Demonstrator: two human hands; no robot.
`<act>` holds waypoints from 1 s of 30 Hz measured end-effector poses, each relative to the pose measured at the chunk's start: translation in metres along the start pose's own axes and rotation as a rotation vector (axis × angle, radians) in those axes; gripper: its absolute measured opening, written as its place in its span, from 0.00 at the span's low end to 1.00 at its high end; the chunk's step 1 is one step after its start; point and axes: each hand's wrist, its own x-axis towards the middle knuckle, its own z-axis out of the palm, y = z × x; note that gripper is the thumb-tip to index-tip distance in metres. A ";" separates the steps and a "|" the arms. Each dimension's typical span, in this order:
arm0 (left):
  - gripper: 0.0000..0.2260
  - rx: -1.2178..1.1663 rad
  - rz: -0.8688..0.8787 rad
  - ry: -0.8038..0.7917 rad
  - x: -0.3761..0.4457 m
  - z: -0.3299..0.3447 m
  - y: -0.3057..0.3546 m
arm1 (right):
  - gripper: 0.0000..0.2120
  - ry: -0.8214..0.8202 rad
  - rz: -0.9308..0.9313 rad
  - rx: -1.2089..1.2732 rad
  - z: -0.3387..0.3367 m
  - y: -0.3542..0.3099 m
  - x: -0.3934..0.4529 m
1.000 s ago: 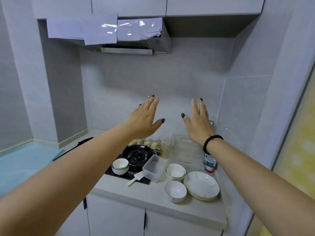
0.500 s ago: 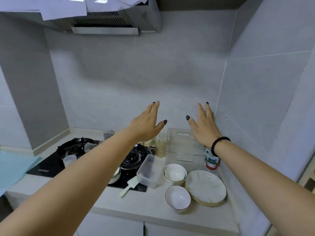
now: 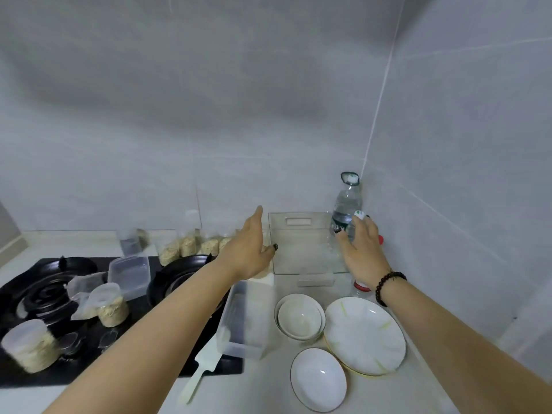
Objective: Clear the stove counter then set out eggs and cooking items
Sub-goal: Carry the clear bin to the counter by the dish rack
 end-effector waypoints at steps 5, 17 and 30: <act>0.40 -0.108 -0.063 -0.054 0.017 0.026 -0.017 | 0.30 -0.046 0.055 -0.019 0.014 0.030 0.005; 0.36 -0.380 -0.159 -0.065 0.060 0.112 0.034 | 0.19 0.018 0.063 0.104 -0.010 0.095 0.056; 0.32 -0.436 -0.528 0.311 0.087 0.155 -0.020 | 0.12 -0.043 0.354 0.202 0.035 0.160 0.092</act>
